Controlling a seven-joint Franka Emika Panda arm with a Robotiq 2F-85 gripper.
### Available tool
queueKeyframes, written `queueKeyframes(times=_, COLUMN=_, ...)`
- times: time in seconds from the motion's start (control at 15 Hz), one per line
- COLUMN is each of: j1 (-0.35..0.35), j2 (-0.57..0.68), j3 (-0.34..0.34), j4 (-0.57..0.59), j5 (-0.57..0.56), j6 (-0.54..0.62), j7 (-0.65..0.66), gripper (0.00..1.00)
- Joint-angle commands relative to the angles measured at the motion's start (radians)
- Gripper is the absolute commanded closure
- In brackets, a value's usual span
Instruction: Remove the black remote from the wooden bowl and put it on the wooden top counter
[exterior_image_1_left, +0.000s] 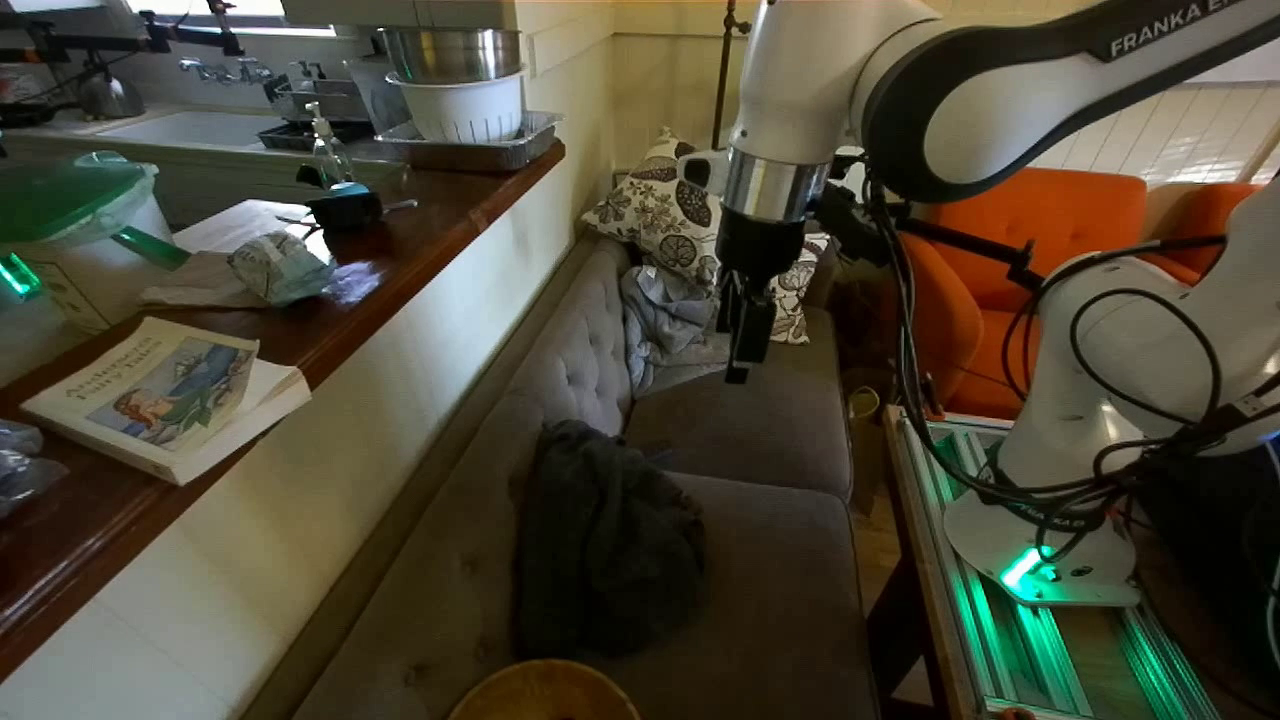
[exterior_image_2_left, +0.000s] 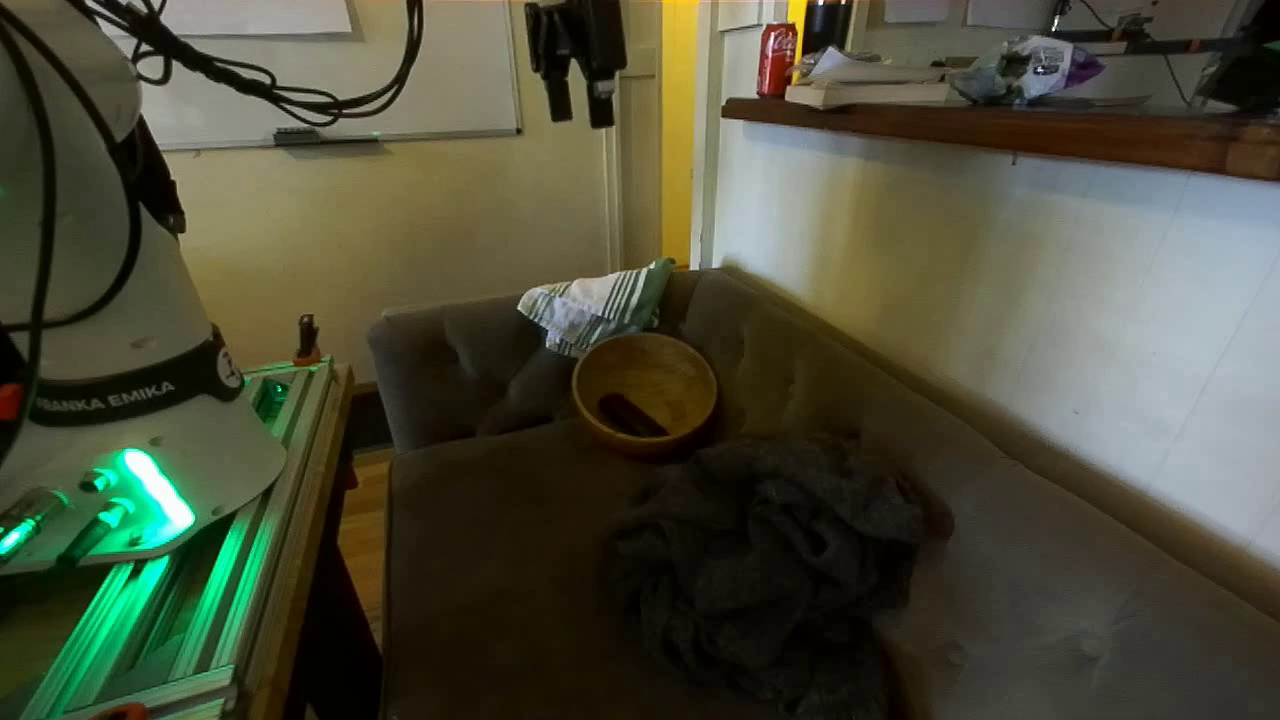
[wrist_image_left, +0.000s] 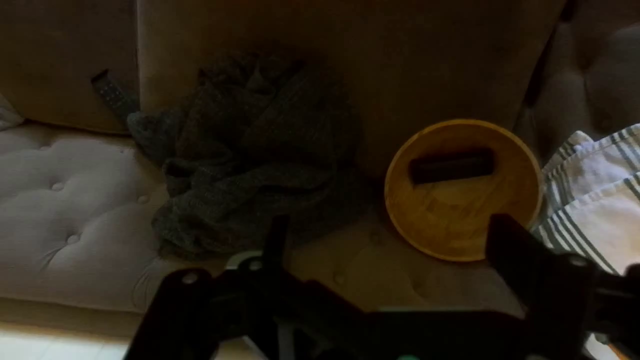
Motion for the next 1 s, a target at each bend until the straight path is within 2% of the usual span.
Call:
queueKeyframes(times=0.0, j1=0.025, j2=0.103, j3=0.054, j4=0.056, j5=0.062, j6=-0.088, j7=0.128, gripper=0.00)
queueKeyframes(times=0.13, j1=0.061, j2=0.171, j3=0.055, j4=0.091, j5=0.150, j6=-0.143, j7=0.130, gripper=0.00)
queueKeyframes(times=0.27, j1=0.094, j2=0.232, j3=0.044, j4=0.120, j5=0.264, j6=-0.144, j7=0.091, gripper=0.00)
queueKeyframes(times=0.33, j1=0.102, j2=0.268, j3=0.042, j4=0.124, j5=0.327, j6=-0.104, j7=0.088, gripper=0.00)
queueKeyframes(times=0.67, j1=0.109, j2=0.413, j3=0.061, j4=0.162, j5=0.576, j6=-0.082, j7=0.101, gripper=0.00)
queueKeyframes(times=0.73, j1=0.091, j2=0.355, j3=0.068, j4=0.128, j5=0.503, j6=-0.085, j7=0.102, gripper=0.00)
queueKeyframes(times=0.93, j1=0.089, j2=0.384, j3=0.070, j4=0.134, j5=0.510, j6=-0.083, j7=0.101, gripper=0.00)
